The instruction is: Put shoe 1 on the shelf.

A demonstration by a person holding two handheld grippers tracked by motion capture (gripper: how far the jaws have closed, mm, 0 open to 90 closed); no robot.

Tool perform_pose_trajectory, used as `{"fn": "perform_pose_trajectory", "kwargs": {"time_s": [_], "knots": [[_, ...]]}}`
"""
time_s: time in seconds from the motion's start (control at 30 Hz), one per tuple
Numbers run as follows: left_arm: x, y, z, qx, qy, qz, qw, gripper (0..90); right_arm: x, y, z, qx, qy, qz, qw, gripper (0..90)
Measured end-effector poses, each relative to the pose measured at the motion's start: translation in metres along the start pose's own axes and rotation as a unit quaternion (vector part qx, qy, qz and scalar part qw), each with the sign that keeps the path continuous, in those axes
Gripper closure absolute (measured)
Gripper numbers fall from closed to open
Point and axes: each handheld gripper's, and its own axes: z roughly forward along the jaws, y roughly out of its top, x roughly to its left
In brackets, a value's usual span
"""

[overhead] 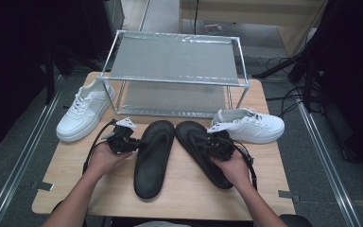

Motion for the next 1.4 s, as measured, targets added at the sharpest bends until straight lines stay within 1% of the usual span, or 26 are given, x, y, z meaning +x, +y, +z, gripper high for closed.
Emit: {"fn": "perform_pose_trajectory", "kwargs": {"time_s": [0.2, 0.27, 0.37, 0.4, 0.43, 0.63, 0.73, 1.13, 1.2, 1.33, 1.4], "knots": [[-0.008, 0.0, 0.002, 0.002, -0.006, 0.006, 1.0, 85.3, 0.001, 0.001, 0.003, 0.001, 0.008, 0.0, 1.0, 88.1], [-0.01, 0.0, 0.003, 0.003, -0.009, 0.006, 0.9999, 85.1, 0.001, 0.001, 0.004, -0.001, 0.008, -0.004, 1.0, 87.1], [-0.013, 0.0, 0.005, 0.002, -0.012, 0.007, 0.9999, 85.2, 0.002, 0.002, 0.005, -0.002, 0.012, -0.001, 0.9999, 86.8], [-0.014, 0.0, 0.005, 0.004, -0.013, 0.01, 0.9999, 85.1, 0.002, 0.002, 0.005, -0.002, 0.013, 0.0, 0.9999, 86.5], [-0.016, 0.0, 0.005, 0.002, -0.014, 0.007, 0.9999, 85.1, 0.002, 0.002, 0.005, -0.002, 0.013, 0.0, 0.9999, 86.5], [-0.027, 0.003, 0.011, 0.008, -0.026, 0.024, 0.9993, 84.2, 0.002, 0.002, 0.006, -0.004, 0.015, 0.0, 0.9999, 86.2], [-0.032, 0.004, 0.013, 0.011, -0.031, 0.032, 0.999, 84.2, 0.002, 0.002, 0.007, -0.005, 0.016, 0.004, 0.9999, 85.8], [-0.044, 0.006, 0.02, 0.018, -0.051, 0.043, 0.9976, 84.1, 0.001, 0.001, 0.009, -0.002, 0.015, 0.008, 0.9999, 84.7], [-0.046, 0.006, 0.021, 0.022, -0.055, 0.046, 0.9972, 84.2, 0.0, 0.001, 0.009, -0.003, 0.014, 0.006, 0.9999, 84.7], [-0.05, 0.006, 0.026, 0.043, -0.05, 0.058, 0.9962, 84.9, 0.0, 0.001, 0.01, -0.002, 0.014, 0.008, 0.9999, 84.6], [-0.052, 0.006, 0.027, 0.044, -0.047, 0.06, 0.9961, 85.1, 0.0, 0.001, 0.01, -0.002, 0.013, 0.008, 0.9999, 84.4]]}}
